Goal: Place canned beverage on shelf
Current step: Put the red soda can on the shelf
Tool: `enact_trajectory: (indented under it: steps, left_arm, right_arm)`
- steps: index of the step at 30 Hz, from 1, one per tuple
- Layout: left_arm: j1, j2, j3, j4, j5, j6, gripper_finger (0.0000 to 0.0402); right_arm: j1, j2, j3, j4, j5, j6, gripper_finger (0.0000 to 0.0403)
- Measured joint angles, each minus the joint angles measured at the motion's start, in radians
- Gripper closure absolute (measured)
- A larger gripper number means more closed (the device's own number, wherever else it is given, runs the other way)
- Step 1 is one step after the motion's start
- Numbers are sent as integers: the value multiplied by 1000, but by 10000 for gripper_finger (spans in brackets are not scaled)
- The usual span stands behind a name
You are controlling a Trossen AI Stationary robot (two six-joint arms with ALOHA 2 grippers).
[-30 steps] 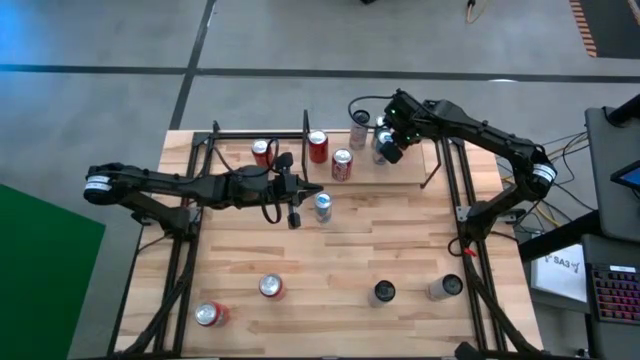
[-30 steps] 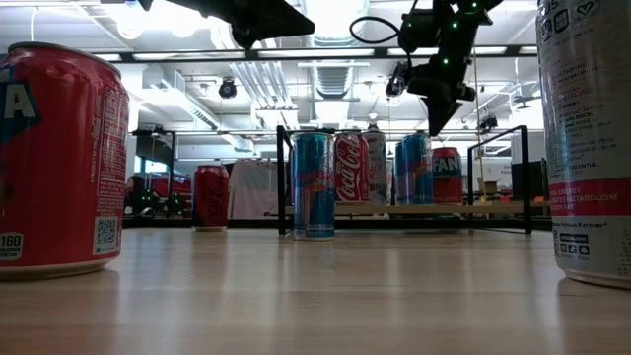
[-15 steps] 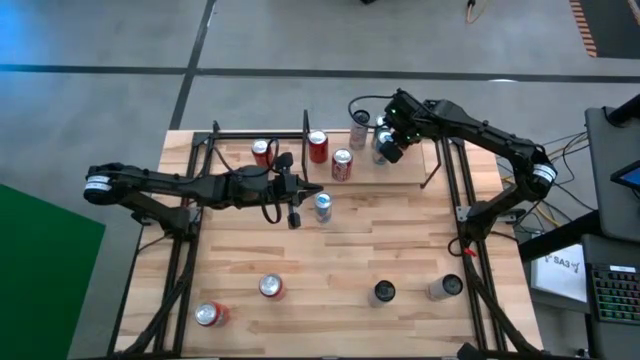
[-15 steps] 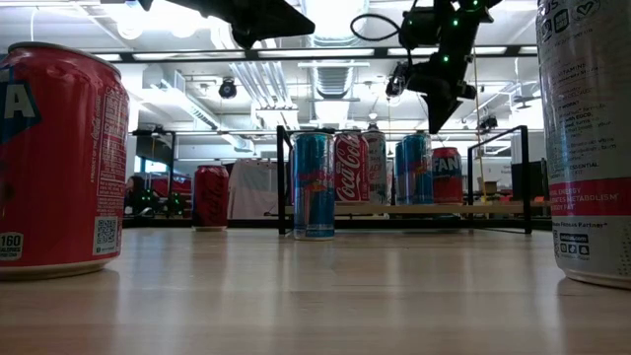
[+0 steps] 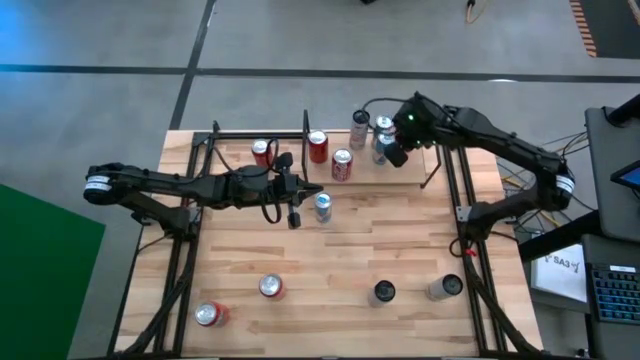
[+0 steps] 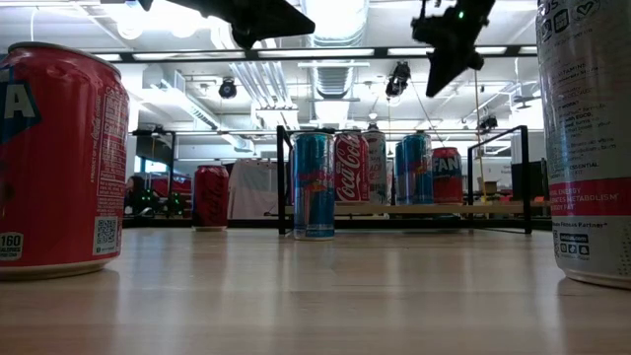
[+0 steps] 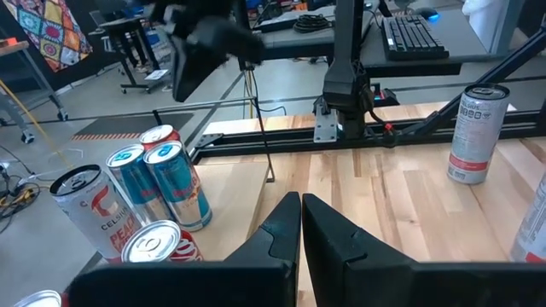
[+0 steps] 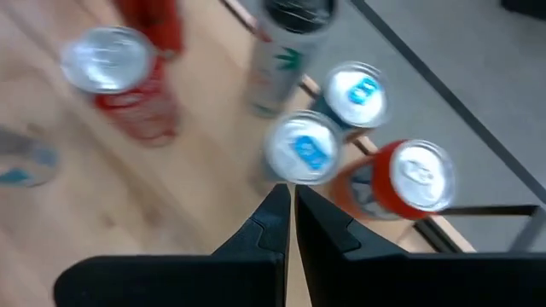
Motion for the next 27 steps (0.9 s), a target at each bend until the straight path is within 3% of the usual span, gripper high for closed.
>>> enact_trajectory:
  steps: [13, 17, 22, 27]
  left_arm:
    - [-21, 0, 82, -118, 2, -46, 402]
    - [-42, 0, 172, -315, 3, -47, 402]
    - [-76, 4, 298, -626, 3, -80, 402]
    - [-119, 5, 387, -837, 4, -163, 402]
  right_arm:
    - [316, -54, -2, 25, 23, 100, 390]
    - [401, -54, -2, 23, 82, 132, 390]
    - [475, -53, -2, 23, 86, 153, 390]
    - [523, -53, -2, 22, 86, 180, 390]
